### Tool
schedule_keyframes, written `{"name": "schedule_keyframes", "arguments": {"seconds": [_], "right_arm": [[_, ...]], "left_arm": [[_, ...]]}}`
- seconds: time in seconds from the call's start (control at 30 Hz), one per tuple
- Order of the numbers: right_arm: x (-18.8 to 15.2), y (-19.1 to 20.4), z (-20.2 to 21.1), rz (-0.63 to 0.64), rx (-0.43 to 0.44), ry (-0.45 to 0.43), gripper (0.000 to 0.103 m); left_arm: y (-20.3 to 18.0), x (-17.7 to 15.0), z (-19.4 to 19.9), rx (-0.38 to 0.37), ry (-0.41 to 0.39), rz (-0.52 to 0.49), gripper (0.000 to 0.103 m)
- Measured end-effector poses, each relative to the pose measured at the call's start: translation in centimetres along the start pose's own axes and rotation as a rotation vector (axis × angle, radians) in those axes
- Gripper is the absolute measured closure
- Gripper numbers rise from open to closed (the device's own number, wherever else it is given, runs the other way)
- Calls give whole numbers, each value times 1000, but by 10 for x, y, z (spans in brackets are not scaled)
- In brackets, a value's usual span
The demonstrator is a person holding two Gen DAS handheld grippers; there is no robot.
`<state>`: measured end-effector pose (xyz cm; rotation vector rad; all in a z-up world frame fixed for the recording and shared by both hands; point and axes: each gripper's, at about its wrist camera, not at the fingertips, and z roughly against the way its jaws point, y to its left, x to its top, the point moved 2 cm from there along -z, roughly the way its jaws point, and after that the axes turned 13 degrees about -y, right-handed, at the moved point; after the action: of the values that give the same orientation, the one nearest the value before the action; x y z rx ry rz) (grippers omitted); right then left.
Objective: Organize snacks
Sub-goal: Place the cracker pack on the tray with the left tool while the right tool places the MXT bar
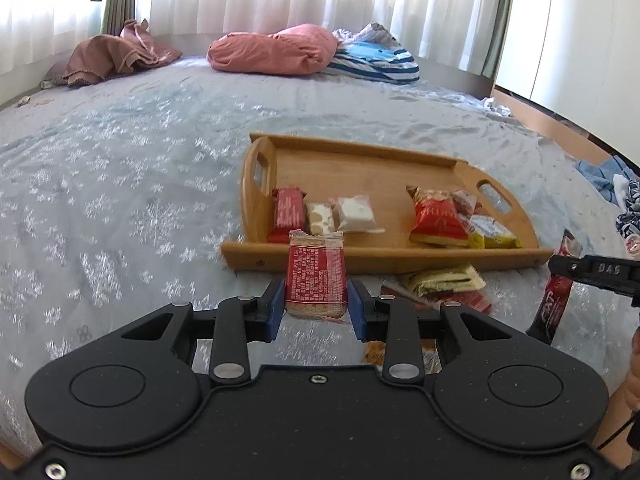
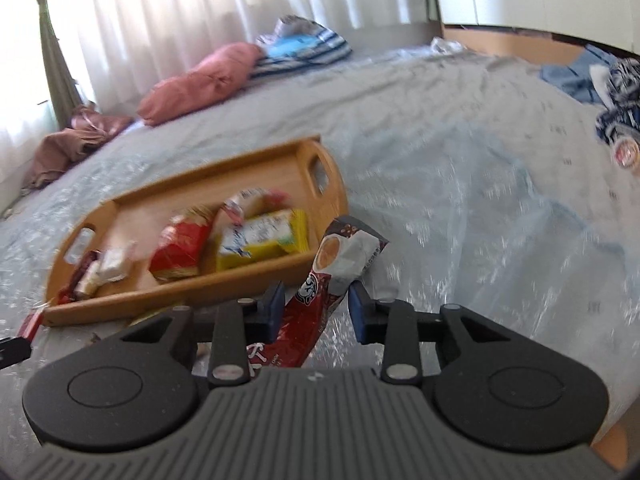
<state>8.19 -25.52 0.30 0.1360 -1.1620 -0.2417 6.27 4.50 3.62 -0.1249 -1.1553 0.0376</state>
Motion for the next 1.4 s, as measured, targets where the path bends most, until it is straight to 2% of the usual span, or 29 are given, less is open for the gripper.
{"name": "schedule_keyframes", "arguments": {"seconds": [0.03,0.13,0.43,0.57,0.7,0.77,0.87,1.03,1.23,1.4], "right_arm": [[4,0,2,-7,11,-6,73],[18,-3,2,-45,37,-13,77],[67,2,-25,34,69,-39,81],[87,9,-48,123,74,-11,81],[100,27,-72,318,56,-6,81],[102,36,-82,400,58,0,81],[102,46,-101,398,88,49,80],[90,57,-129,449,86,92,81],[75,56,-150,437,62,123,81],[66,51,-157,393,79,122,82]], "left_arm": [[-1,3,-1,-2,-3,0,71],[-4,11,-4,-9,-11,10,71],[-15,43,-22,-39,-51,16,72],[-22,53,-41,-64,-39,34,72],[-36,55,-61,-67,-31,19,72],[-41,54,-71,-66,-21,19,72],[-47,51,-90,-67,9,39,72],[-52,44,-113,-54,49,56,72],[-52,37,-129,-39,89,62,72],[-49,34,-135,-28,101,80,71]]}}
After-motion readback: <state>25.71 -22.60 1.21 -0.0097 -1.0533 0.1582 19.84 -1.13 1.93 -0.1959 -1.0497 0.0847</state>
